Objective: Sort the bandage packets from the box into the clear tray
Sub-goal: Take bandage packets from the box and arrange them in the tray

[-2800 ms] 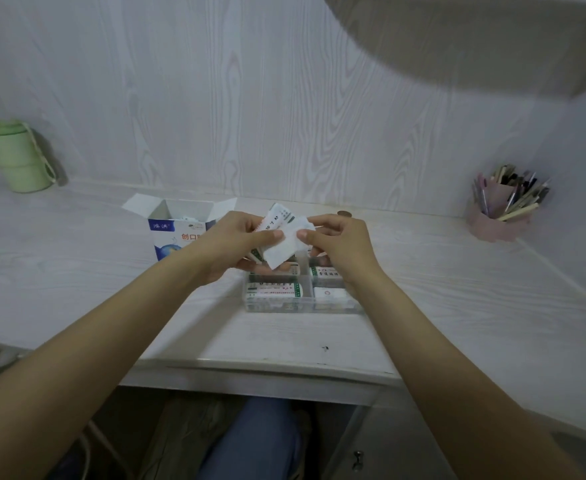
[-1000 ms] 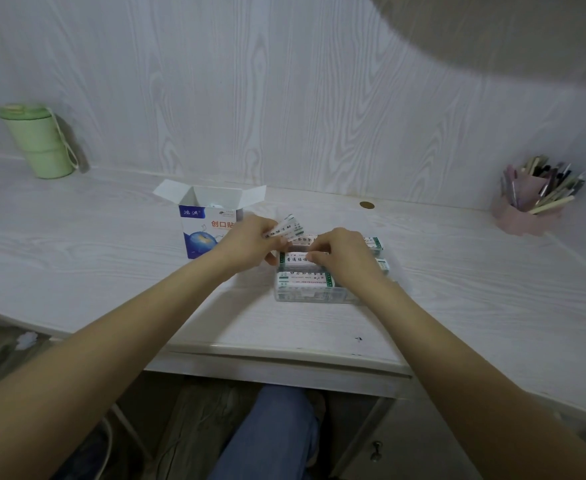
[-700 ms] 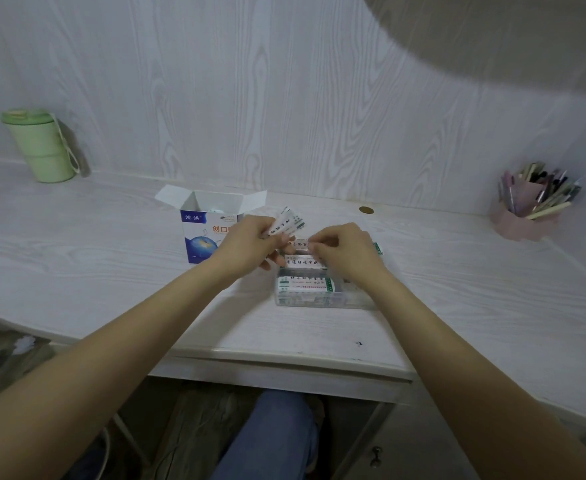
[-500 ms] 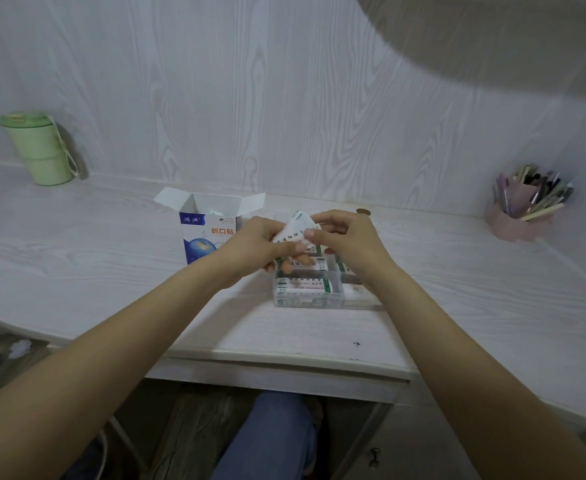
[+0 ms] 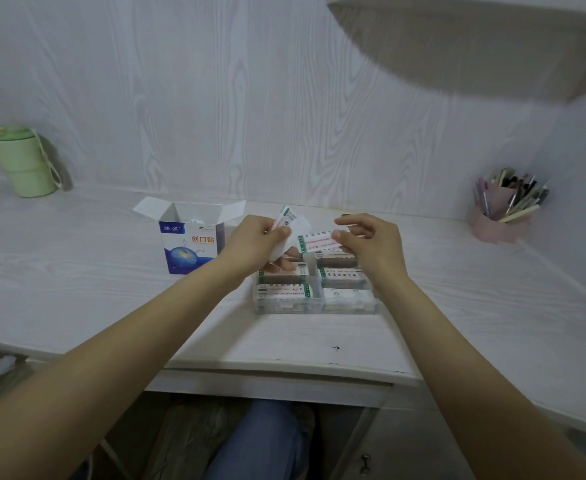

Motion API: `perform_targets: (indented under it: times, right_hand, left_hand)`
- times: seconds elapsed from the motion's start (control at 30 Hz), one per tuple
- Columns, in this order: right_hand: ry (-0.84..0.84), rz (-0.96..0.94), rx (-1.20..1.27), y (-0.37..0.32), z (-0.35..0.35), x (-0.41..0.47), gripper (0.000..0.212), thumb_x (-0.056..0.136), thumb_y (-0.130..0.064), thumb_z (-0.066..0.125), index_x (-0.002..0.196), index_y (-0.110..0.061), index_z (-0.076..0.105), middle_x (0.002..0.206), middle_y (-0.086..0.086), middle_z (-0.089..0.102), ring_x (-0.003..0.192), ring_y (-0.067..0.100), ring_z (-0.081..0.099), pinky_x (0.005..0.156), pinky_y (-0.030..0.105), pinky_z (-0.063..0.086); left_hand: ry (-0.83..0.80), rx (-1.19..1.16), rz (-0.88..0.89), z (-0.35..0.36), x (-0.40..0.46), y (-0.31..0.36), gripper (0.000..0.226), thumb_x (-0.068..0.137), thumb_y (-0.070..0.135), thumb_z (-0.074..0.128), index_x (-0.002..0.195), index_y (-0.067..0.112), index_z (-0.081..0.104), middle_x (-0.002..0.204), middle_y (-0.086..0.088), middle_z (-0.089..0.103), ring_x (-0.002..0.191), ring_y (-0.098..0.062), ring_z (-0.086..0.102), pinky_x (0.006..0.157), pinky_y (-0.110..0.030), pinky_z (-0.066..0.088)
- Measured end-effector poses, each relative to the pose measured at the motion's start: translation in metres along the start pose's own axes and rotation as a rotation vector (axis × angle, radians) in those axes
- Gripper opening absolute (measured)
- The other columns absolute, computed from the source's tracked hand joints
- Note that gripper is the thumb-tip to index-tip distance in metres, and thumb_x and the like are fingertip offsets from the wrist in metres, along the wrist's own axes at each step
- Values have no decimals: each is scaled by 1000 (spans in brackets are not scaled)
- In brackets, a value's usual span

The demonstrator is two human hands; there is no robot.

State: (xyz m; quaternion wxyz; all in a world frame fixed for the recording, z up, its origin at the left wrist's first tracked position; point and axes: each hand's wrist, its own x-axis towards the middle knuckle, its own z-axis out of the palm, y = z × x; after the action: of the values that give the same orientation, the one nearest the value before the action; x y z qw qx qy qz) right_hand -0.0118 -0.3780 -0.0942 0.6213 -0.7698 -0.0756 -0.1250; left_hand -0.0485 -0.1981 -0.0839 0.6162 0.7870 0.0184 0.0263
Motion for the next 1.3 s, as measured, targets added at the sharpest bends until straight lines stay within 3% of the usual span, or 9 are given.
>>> perform_targets:
  times: [0.17,0.37,0.53,0.77,0.87,0.93,1.07,1.17,1.3]
  right_hand:
    - [19,107,-66,23,-21,8,11,80,-2,71,81,-12,71,76,6,61,77,16,61,57,13,48]
    - [-20,135,-281,38,-26,12,8,80,-7,73,80,-14,70,78,11,65,69,16,60,62,16,50]
    - [-127,29,-531,36,-23,14,7,81,-13,73,87,-10,71,66,-12,48,63,0,43,58,10,35]
    - [-227,17,-718,32,-18,14,5,80,-14,73,77,-13,69,88,0,65,60,13,48,58,29,46]
    - [-243,8,-770,30,-19,16,6,80,-14,72,77,-17,68,90,0,66,79,17,55,67,28,46]
    - [-196,-17,-648,27,-18,16,2,82,-14,70,84,-16,71,89,-2,67,80,10,58,67,21,44]
    - [-209,84,-12,9,-20,11,8,85,-21,70,91,-16,71,79,-2,68,64,7,61,62,20,50]
    - [-228,110,124,5,-22,11,12,83,-9,70,95,-5,70,63,-2,65,53,5,56,49,18,43]
    - [-203,212,280,4,-25,12,4,84,2,66,83,-3,67,61,3,61,52,6,57,53,15,48]
  left_hand:
    - [46,8,-8,9,9,3,27,101,19,43,120,3,54,77,-3,71,47,-13,63,40,-19,46]
    - [59,38,-24,20,15,5,24,102,18,40,120,7,52,71,2,69,51,-12,62,43,-20,44]
    - [53,60,-20,25,18,6,23,102,18,38,117,7,53,75,1,70,52,-13,61,41,-18,42]
    - [34,67,-18,32,20,11,27,102,19,39,121,6,52,77,1,71,53,-11,62,44,-17,45]
    - [32,84,-16,32,21,12,27,101,20,40,121,7,53,76,2,71,52,-10,62,46,-18,47]
    - [18,70,-20,32,21,12,26,100,19,43,120,6,54,77,-1,71,52,-10,63,44,-18,47]
    - [-34,60,2,35,17,14,20,96,17,54,111,5,60,77,-3,70,49,-5,64,43,-16,47]
    - [-89,44,24,41,14,17,9,95,18,56,91,12,62,61,5,67,46,-2,62,41,-14,45]
    - [-89,74,15,40,14,15,21,99,22,49,83,16,62,52,5,64,40,-1,56,39,-14,39]
